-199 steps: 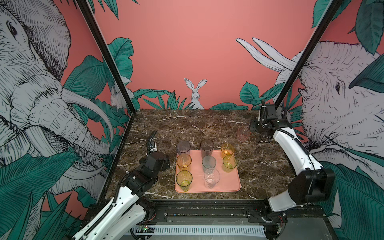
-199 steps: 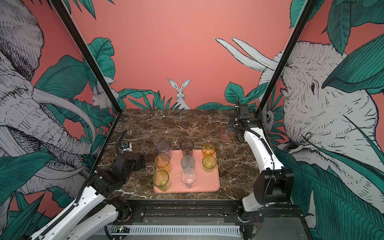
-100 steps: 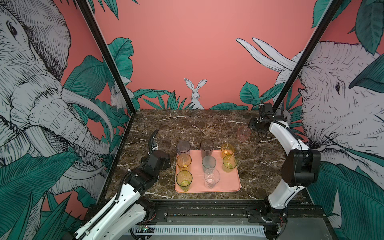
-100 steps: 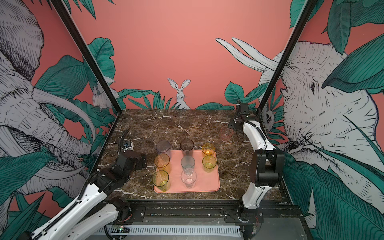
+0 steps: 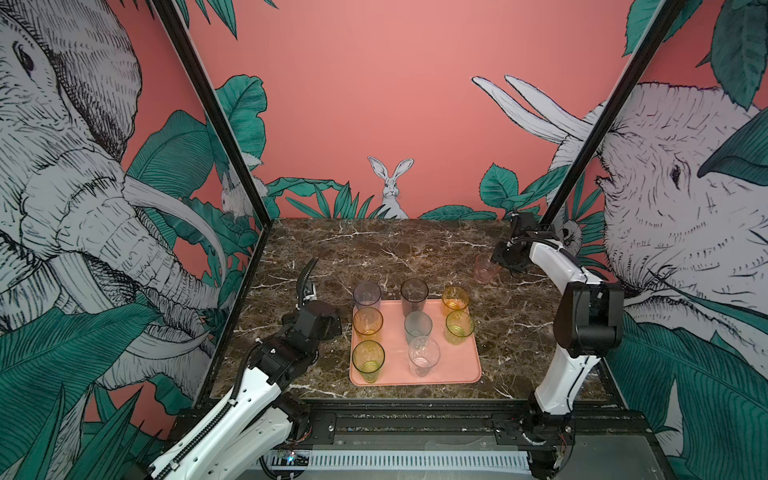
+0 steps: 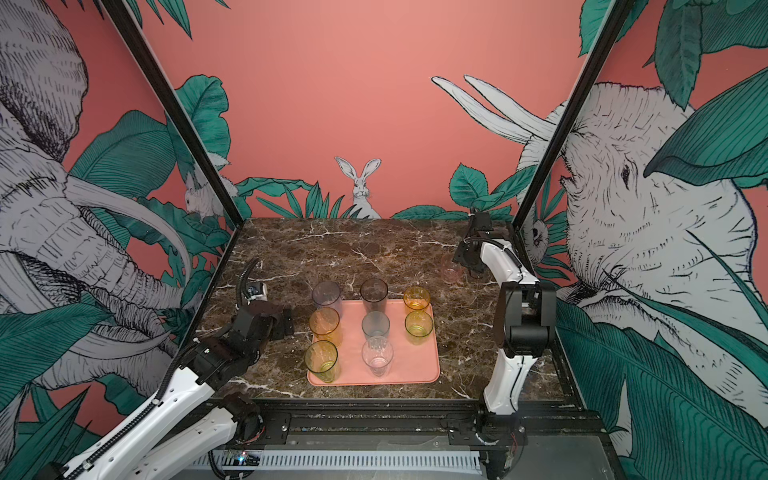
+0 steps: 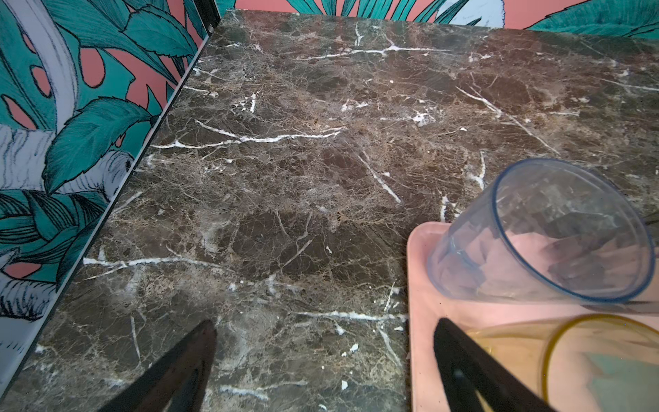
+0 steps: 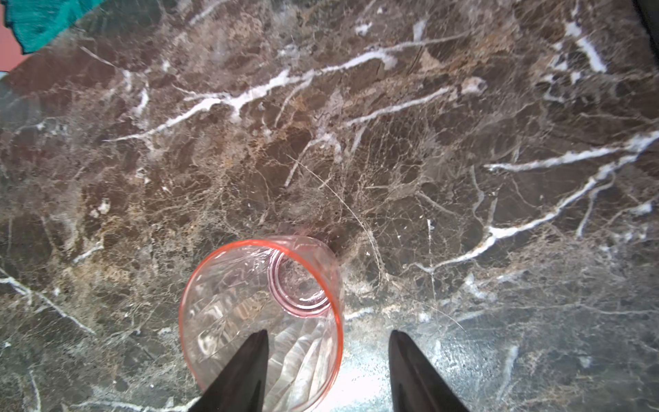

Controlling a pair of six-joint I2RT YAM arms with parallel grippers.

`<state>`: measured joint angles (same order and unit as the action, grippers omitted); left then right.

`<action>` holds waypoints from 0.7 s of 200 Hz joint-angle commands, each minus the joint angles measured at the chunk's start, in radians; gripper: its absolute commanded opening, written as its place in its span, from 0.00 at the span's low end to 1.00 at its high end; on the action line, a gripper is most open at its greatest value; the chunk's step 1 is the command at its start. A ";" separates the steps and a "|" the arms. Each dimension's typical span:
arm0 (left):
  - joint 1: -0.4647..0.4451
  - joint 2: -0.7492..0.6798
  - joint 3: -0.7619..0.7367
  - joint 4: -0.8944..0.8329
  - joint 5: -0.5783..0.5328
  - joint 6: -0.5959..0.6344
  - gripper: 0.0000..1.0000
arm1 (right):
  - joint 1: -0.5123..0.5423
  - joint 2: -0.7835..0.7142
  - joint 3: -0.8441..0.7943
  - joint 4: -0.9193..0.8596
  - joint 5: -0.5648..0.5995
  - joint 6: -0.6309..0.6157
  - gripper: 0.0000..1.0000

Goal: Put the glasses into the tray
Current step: 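Lower the right gripper onto the pink glass rim and close it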

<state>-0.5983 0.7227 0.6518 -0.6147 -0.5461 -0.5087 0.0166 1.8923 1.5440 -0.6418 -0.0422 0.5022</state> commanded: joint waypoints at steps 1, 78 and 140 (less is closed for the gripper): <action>0.005 -0.001 0.004 -0.001 -0.005 -0.019 0.96 | -0.006 0.012 0.025 0.007 -0.007 0.009 0.55; 0.006 -0.008 -0.006 -0.014 -0.008 -0.026 0.96 | -0.009 0.056 0.013 0.036 -0.027 0.020 0.51; 0.005 -0.015 -0.007 -0.013 -0.004 -0.034 0.96 | -0.010 0.078 0.011 0.045 -0.054 0.024 0.43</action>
<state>-0.5983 0.7197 0.6518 -0.6189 -0.5449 -0.5236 0.0120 1.9648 1.5440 -0.6109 -0.0803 0.5152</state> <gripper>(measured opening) 0.958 0.440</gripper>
